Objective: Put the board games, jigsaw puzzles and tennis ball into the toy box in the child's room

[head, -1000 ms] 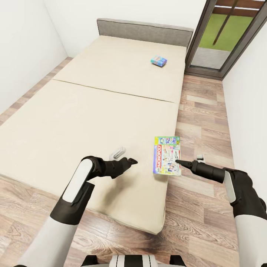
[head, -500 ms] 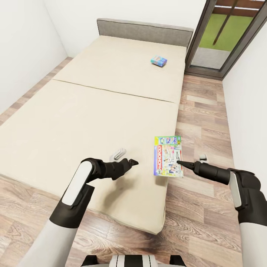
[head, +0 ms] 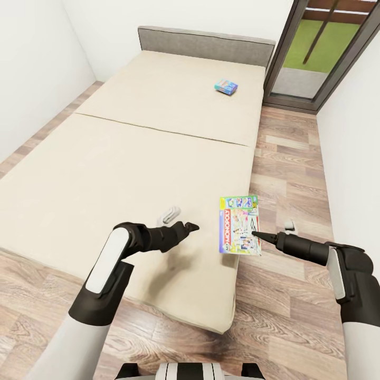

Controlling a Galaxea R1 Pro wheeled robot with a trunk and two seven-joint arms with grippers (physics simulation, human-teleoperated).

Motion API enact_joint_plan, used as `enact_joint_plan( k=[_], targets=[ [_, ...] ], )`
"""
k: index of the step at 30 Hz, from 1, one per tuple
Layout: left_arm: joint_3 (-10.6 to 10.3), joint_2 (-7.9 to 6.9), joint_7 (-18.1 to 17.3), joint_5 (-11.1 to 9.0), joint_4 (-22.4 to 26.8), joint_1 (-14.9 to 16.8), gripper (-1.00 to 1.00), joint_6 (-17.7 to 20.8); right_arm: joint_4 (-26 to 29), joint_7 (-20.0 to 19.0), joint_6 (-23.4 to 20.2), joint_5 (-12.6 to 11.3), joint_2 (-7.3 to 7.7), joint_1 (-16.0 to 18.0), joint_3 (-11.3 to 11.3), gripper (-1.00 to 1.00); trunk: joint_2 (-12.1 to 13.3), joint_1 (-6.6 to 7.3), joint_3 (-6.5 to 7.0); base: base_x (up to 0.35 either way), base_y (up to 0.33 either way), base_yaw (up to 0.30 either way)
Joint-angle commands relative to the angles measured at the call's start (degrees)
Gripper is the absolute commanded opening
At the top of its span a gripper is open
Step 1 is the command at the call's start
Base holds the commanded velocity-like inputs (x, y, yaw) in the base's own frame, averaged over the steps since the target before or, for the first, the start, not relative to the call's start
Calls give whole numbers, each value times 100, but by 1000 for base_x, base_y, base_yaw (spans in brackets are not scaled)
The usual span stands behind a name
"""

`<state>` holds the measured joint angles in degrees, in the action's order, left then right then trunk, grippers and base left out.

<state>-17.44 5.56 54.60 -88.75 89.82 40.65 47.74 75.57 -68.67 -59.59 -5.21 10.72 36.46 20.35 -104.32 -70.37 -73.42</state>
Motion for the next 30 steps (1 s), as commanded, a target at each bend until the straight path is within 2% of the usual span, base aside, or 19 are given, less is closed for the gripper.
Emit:
enact_joint_plan(
  k=[1, 9, 30],
  targets=[
    [-1, 3, 60, -52, 48, 4, 100, 7, 4, 3, -41, -24, 1, -3, 2, -100, -1, 0, -3, 0, 0, 0],
    [-4, -3, 56, -54, 175, -7, 100, 7, 15, 14, -41, -18, -1, -20, 0, -100, -1, 0, -3, 0, 0, 0],
    [-5, -42, -2, -11, 215, -46, 100, 1, 19, 30, -41, -4, -158, -25, 7, -100, 841, 462, 374, 0, 0, 0]
  ],
)
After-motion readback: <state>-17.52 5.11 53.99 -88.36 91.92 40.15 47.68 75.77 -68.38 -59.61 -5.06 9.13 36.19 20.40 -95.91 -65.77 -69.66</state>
